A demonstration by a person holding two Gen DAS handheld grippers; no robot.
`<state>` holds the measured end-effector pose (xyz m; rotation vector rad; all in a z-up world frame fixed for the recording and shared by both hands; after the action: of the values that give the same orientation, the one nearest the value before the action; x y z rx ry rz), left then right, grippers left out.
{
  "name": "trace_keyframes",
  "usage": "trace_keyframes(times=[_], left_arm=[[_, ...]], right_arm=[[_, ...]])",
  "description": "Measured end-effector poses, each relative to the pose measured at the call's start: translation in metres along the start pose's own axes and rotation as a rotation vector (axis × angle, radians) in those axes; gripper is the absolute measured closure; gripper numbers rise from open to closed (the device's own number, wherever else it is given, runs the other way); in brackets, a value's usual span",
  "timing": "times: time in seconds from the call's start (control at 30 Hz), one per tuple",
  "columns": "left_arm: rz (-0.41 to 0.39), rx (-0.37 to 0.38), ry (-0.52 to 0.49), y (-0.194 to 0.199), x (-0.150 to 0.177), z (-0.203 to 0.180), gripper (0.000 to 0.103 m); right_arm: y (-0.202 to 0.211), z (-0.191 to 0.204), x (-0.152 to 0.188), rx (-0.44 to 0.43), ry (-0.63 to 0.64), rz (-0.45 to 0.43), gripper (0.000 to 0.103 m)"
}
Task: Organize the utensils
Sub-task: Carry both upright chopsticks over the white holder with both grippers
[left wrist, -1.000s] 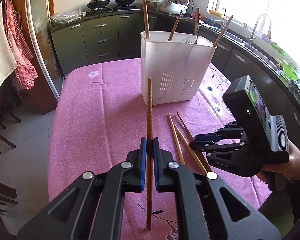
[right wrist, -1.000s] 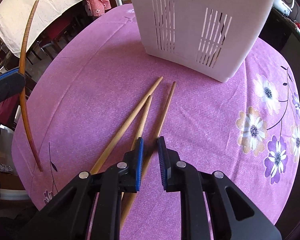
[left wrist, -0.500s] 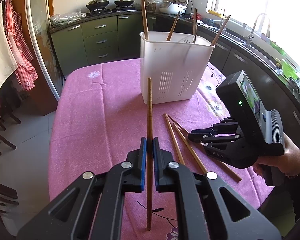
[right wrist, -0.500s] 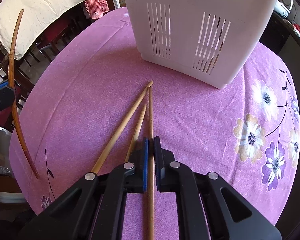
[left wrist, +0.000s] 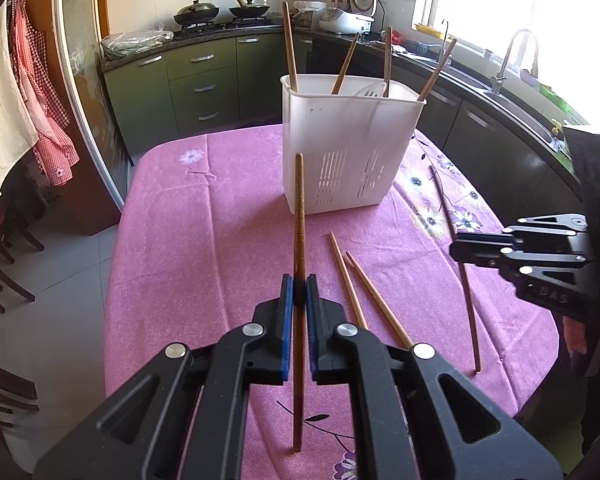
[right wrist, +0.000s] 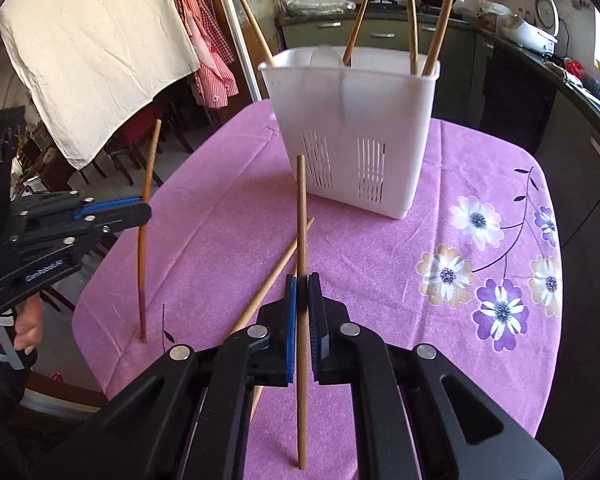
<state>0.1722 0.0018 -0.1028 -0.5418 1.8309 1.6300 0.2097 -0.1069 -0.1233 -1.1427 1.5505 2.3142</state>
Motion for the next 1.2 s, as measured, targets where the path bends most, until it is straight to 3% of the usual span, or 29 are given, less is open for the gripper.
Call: trace_keyframes(times=[0.53, 1.2], left_arm=[[-0.029, 0.008, -0.029, 0.031, 0.004, -0.011, 0.097], [-0.035, 0.048, -0.072, 0.045, -0.006, -0.031, 0.097]], right_arm=[[0.098, -0.002, 0.033, 0.013, -0.015, -0.139, 0.096], [0.109, 0.001, 0.021, -0.011, -0.006, -0.180, 0.097]])
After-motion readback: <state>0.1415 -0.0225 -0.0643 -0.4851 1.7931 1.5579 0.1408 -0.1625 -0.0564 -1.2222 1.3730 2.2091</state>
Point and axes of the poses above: each gripper's, at about its wrist camera, not at the fingertips, and y roughly against the way its jaws point, z to its left, x to its underside, the point moved 7 cm from there along -y, roughly the way its jaws point, and after that the axes turned 3 degrees about -z, right-handed, at the moved point
